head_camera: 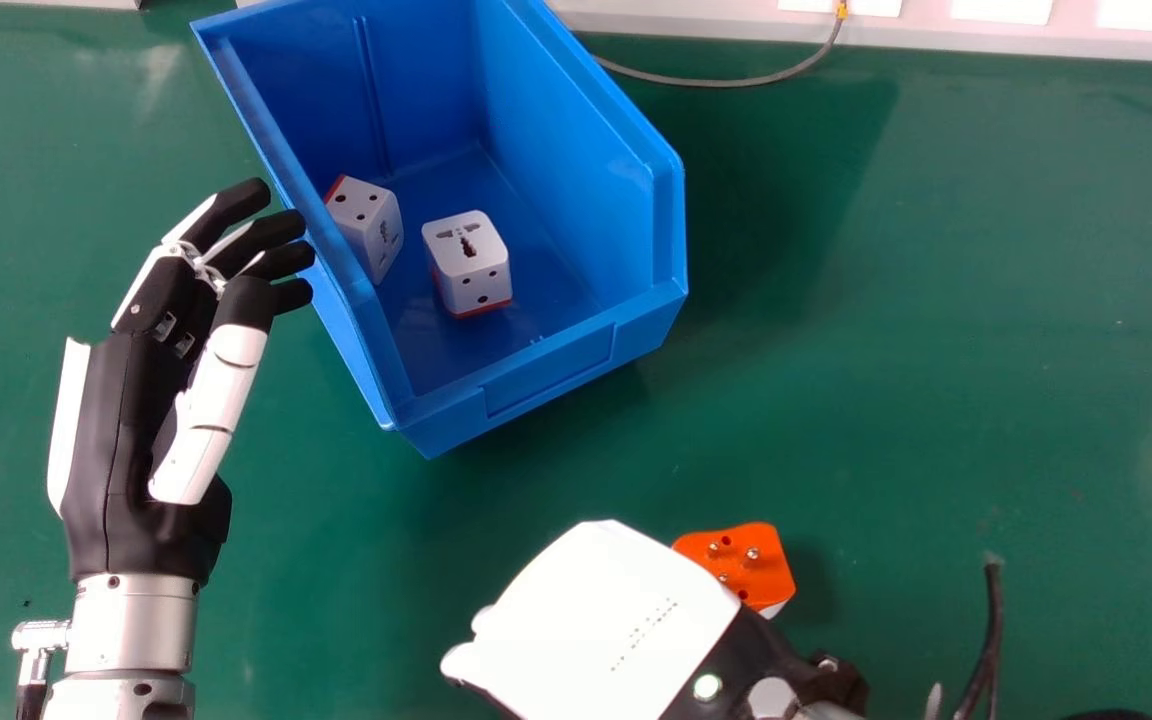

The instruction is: Pick all objects and put in blue box

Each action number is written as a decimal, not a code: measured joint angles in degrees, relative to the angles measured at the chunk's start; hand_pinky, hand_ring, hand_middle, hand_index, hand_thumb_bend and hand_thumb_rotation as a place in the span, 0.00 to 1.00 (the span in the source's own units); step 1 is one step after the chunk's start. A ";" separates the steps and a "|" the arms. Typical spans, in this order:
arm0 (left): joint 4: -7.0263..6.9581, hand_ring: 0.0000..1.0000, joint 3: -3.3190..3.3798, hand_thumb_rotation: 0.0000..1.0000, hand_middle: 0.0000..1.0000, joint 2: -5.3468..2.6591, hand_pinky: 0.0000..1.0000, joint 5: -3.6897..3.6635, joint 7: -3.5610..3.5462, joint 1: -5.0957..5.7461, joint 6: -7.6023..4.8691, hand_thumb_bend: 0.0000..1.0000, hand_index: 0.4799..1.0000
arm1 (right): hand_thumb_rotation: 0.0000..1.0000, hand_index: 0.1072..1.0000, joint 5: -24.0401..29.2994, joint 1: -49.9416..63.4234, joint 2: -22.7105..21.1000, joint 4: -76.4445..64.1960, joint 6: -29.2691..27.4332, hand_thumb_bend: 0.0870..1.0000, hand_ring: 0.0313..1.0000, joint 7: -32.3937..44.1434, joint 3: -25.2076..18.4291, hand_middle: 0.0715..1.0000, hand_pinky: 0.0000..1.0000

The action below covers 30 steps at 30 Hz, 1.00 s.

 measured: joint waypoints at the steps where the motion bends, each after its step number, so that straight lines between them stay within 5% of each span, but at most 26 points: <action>1: 0.41 0.76 0.01 0.67 0.79 0.00 0.74 0.01 -0.02 -0.05 -0.20 0.72 0.62 | 0.21 0.80 -0.47 0.00 0.00 0.00 -0.13 0.81 0.82 0.00 -0.08 0.84 0.73; 13: 0.44 0.76 -0.03 0.67 0.79 -0.09 0.74 0.41 0.00 0.46 -0.76 0.72 0.62 | 0.22 0.81 -2.48 -1.85 4.87 -5.66 -0.28 0.82 0.82 0.56 -5.87 0.85 0.74; 17: -0.06 0.77 0.00 0.67 0.79 -0.08 0.74 -0.26 -0.29 0.83 -0.75 0.72 0.62 | 0.23 0.82 -1.81 -1.89 5.79 -7.26 -0.64 0.82 0.82 2.14 -9.04 0.85 0.74; 30: -1.33 0.77 0.02 0.66 0.79 0.00 0.74 -0.68 -0.40 1.02 -0.60 0.72 0.62 | 0.22 0.87 0.37 0.08 7.52 -7.56 -5.03 0.85 0.86 2.71 -18.69 0.89 0.76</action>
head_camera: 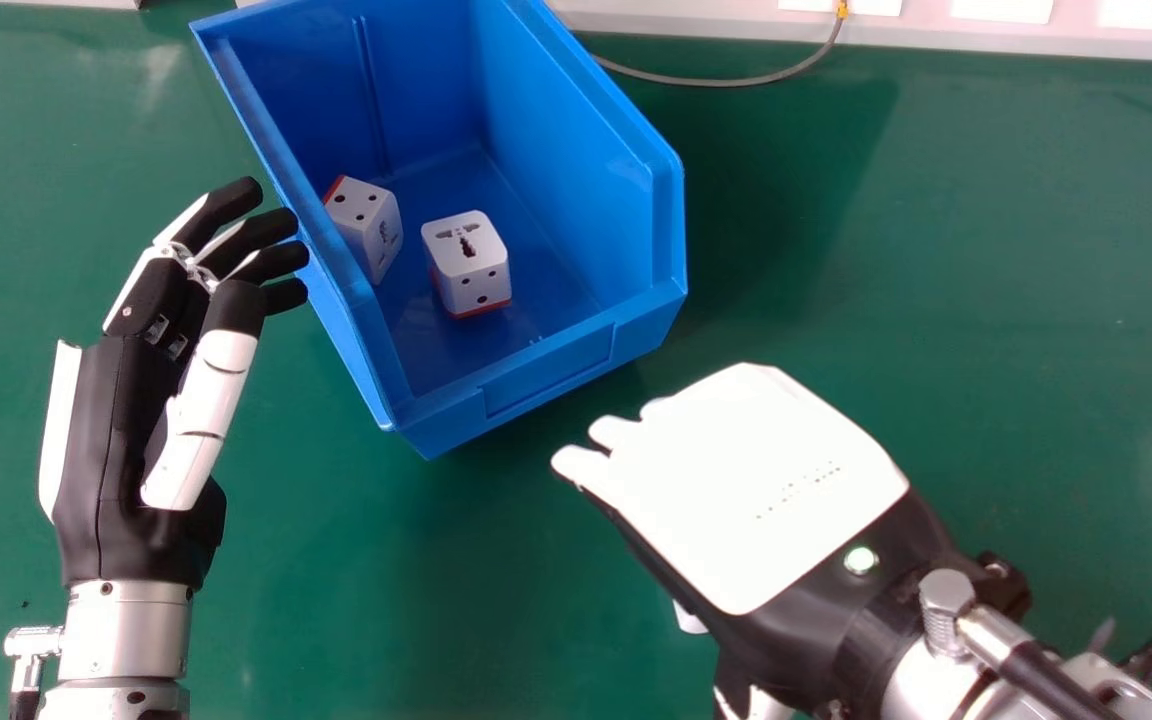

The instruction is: Pick all objects and put in blue box

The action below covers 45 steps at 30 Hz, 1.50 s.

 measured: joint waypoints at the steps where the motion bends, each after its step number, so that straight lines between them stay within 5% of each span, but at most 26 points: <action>1: 0.00 0.77 0.02 0.66 0.79 0.01 0.74 0.01 0.03 0.00 0.00 0.72 0.62 | 0.22 0.88 -0.04 0.34 0.17 -0.01 -0.15 0.86 0.87 0.14 -0.42 0.90 0.77; 16: -1.21 0.76 0.02 0.65 0.79 0.03 0.74 0.00 0.19 0.41 1.00 0.71 0.62 | 0.28 0.91 1.37 0.57 1.58 0.02 0.72 0.94 0.91 3.13 -5.48 0.93 0.80; 24: -1.21 0.77 0.04 0.65 0.79 0.03 0.74 -0.51 0.00 0.46 1.00 0.71 0.62 | 0.29 0.91 1.74 0.47 0.71 4.21 2.32 0.95 0.91 -1.41 -6.31 0.93 0.79; 35: -1.21 0.77 0.08 0.64 0.79 0.25 0.74 -0.99 -0.04 0.55 1.00 0.70 0.62 | 0.28 0.90 1.22 1.71 -2.03 12.05 2.57 0.94 0.89 -13.59 -3.34 0.92 0.76; 45: -1.22 0.76 0.07 0.64 0.79 0.40 0.74 -1.13 -0.03 0.58 1.10 0.71 0.62 | 0.22 0.88 -1.33 3.06 -4.48 17.18 4.06 0.83 0.85 -19.12 -0.11 0.89 0.72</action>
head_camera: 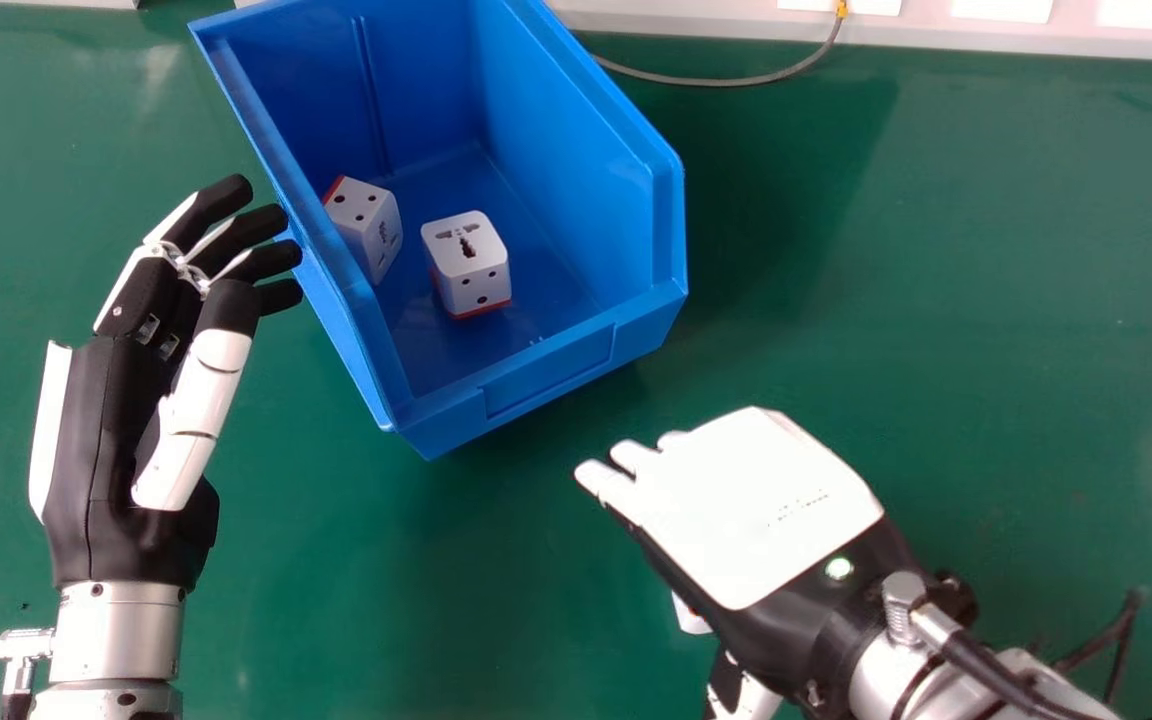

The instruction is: Pick all objects and put in blue box

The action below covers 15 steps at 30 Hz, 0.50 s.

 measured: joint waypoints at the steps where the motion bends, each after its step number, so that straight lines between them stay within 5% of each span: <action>1: 0.00 0.76 0.00 0.64 0.79 0.02 0.74 0.00 -0.01 0.00 0.00 0.71 0.62 | 0.22 0.88 -0.01 0.00 -0.11 0.16 0.34 0.83 0.85 0.00 0.09 0.89 0.72; 6: 0.05 0.76 0.04 0.63 0.79 0.42 0.74 -0.10 -0.73 0.01 0.00 0.71 0.63 | 0.22 0.88 -0.03 -0.23 -0.63 1.81 2.01 0.81 0.85 -0.49 0.83 0.89 0.71; 15: -0.11 0.77 0.06 0.62 0.79 0.44 0.74 -1.04 -0.88 0.37 0.52 0.70 0.62 | 0.19 0.87 0.06 -1.91 -2.72 2.46 3.68 0.76 0.85 -1.14 0.84 0.88 0.71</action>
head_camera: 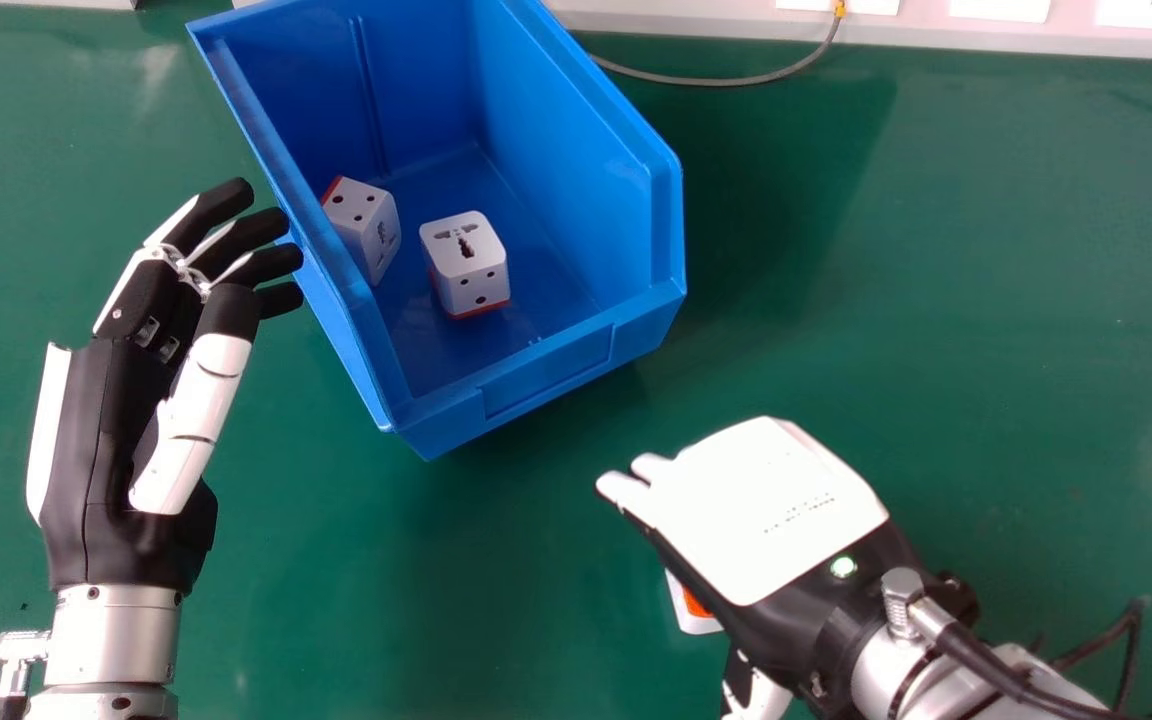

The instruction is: Pick all objects and put in blue box

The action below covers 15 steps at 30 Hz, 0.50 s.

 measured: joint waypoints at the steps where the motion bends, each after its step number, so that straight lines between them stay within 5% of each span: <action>1: 0.00 0.77 0.00 0.62 0.79 0.00 0.74 0.00 -0.09 0.00 0.01 0.70 0.62 | 0.19 0.87 0.02 -0.17 -0.19 0.11 0.07 0.76 0.85 -0.05 -0.02 0.88 0.71; 12: 0.52 0.76 0.47 0.60 0.79 0.18 0.74 -0.02 -0.34 -0.01 -0.03 0.69 0.62 | 0.10 0.85 1.24 -0.67 -2.30 3.57 1.20 0.71 0.84 -4.49 -0.04 0.88 0.71; 15: 1.15 0.77 0.70 0.60 0.79 0.20 0.74 -0.53 -1.07 0.01 -0.04 0.69 0.62 | 0.09 0.85 1.65 -0.75 -2.57 5.00 1.47 0.70 0.84 -5.77 0.06 0.87 0.72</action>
